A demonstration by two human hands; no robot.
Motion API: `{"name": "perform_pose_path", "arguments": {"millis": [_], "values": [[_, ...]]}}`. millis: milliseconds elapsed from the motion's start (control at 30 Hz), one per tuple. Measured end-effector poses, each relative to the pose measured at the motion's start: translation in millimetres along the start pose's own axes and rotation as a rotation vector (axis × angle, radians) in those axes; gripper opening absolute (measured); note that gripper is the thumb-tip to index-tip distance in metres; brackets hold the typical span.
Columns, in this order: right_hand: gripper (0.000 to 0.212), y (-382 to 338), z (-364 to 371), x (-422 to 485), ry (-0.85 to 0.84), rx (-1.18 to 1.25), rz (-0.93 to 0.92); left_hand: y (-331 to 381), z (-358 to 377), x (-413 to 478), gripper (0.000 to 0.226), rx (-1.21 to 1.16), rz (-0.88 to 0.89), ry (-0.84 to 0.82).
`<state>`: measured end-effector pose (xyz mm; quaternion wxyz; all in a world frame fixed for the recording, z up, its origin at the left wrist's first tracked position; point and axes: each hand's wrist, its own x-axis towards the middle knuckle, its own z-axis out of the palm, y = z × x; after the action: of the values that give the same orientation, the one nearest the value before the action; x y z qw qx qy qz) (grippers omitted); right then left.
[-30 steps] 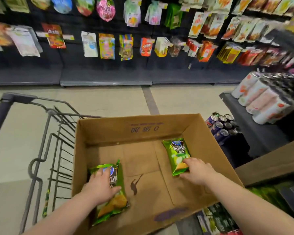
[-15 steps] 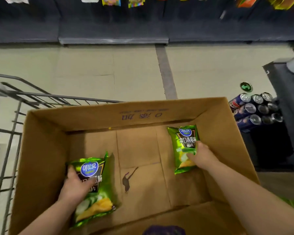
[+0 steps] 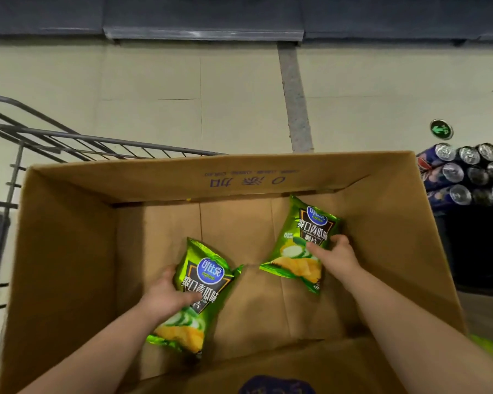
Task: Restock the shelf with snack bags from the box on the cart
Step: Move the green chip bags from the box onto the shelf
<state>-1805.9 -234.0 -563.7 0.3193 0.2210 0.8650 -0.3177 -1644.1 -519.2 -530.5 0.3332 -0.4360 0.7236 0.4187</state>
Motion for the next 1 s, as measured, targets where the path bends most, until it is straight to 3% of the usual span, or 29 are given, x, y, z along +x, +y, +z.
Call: {"name": "perform_pose_path", "arguments": {"millis": [133, 333, 567, 733, 867, 1000], "values": [[0.083, 1.4, 11.4, 0.5, -0.074, 0.315, 0.131, -9.6, 2.5, 7.3, 0.092, -0.003, 0.018, -0.007], [0.09, 0.7, 31.4, -2.3, -0.155, 0.48, 0.194, -20.8, 7.3, 16.2, 0.085, -0.092, -0.04, -0.041], [0.078, 0.2, 30.5, -24.5, -0.141, 0.422, 0.109, -22.2, 16.6, 12.7, 0.08, -0.148, -0.03, -0.016], [0.079, 5.7, 24.4, -50.4, -0.14, 0.377, 0.081, -19.2, 18.6, 5.3, 0.052, -0.136, 0.046, 0.02], [0.082, 1.2, 13.7, -79.8, -0.111, 0.376, 0.043, -16.7, 6.7, -8.2, 0.063, -0.182, 0.126, 0.057], [0.08, -8.1, 2.0, -117.0, -0.084, 0.406, -0.03, -8.9, -15.9, -33.9, 0.055, -0.235, 0.249, 0.088]]}}
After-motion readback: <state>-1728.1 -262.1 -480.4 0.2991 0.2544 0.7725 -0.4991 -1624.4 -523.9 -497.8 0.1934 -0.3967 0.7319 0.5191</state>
